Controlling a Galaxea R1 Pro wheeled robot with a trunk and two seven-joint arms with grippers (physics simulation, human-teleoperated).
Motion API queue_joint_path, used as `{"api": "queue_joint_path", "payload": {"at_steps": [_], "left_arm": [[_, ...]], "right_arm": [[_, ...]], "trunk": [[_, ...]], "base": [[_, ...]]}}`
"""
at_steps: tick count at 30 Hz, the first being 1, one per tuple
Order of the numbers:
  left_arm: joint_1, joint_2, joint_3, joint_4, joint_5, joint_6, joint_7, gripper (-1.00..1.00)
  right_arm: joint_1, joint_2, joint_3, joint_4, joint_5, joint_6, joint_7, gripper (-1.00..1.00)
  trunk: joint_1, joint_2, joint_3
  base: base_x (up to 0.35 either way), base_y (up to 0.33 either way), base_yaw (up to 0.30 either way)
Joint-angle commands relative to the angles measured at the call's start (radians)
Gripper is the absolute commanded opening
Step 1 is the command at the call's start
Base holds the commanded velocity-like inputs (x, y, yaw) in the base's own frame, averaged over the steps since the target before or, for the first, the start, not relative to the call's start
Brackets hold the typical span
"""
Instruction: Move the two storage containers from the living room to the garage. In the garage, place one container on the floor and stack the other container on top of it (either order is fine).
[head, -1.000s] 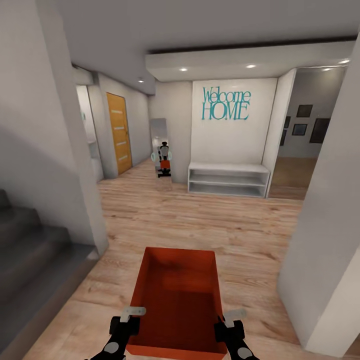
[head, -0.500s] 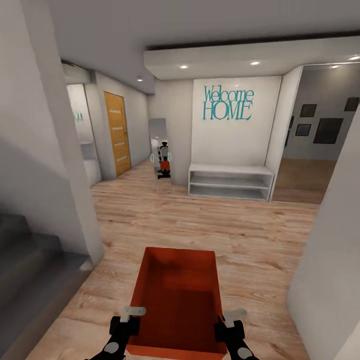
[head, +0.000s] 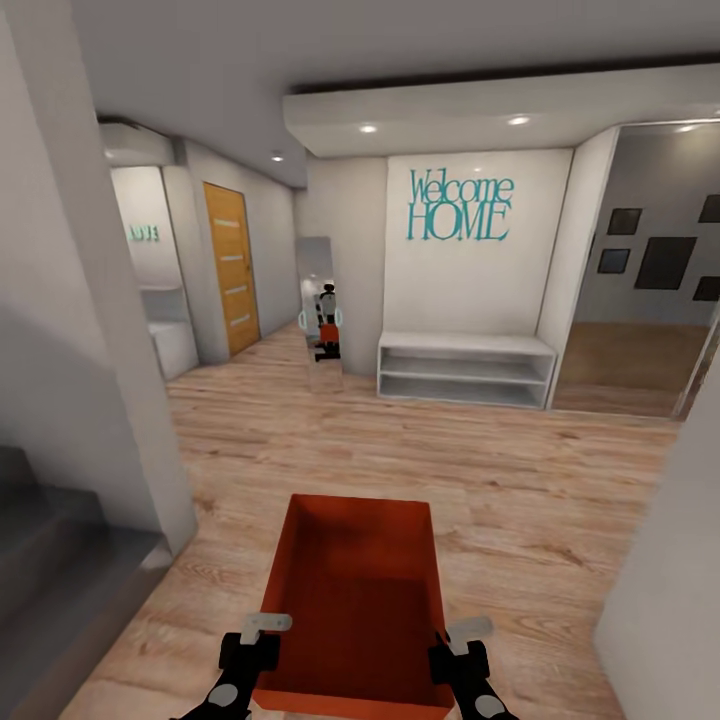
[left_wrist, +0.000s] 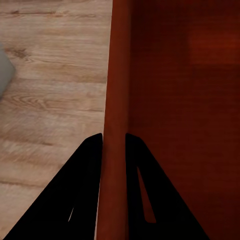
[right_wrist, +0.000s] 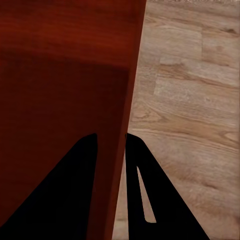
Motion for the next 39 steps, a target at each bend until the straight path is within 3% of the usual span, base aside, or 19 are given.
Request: {"api": "queue_joint_path", "payload": {"at_steps": [1, 16, 39], "left_arm": [[-0.001, 0.000, 0.042, -0.007, 0.039, 0.000, 0.008, -1.00], [-0.001, -0.001, 0.042, -0.008, 0.039, -0.001, 0.008, -1.00], [-0.001, -0.002, 0.041, -0.007, 0.039, -0.001, 0.008, -1.00]], "right_arm": [[0.000, 0.000, -0.010, 0.002, 0.005, 0.000, -0.011, -1.00], [0.000, 0.000, -0.011, 0.002, 0.003, 0.000, -0.011, -1.00], [0.000, 0.000, -0.012, 0.002, 0.003, 0.000, -0.013, -1.00]], "trunk": [[0.001, -0.001, -0.001], [0.001, -0.001, 0.005], [0.001, -0.001, 0.005]], "base": [[0.339, 0.000, 0.000], [0.339, 0.000, 0.007], [0.339, 0.000, 0.136]]}}
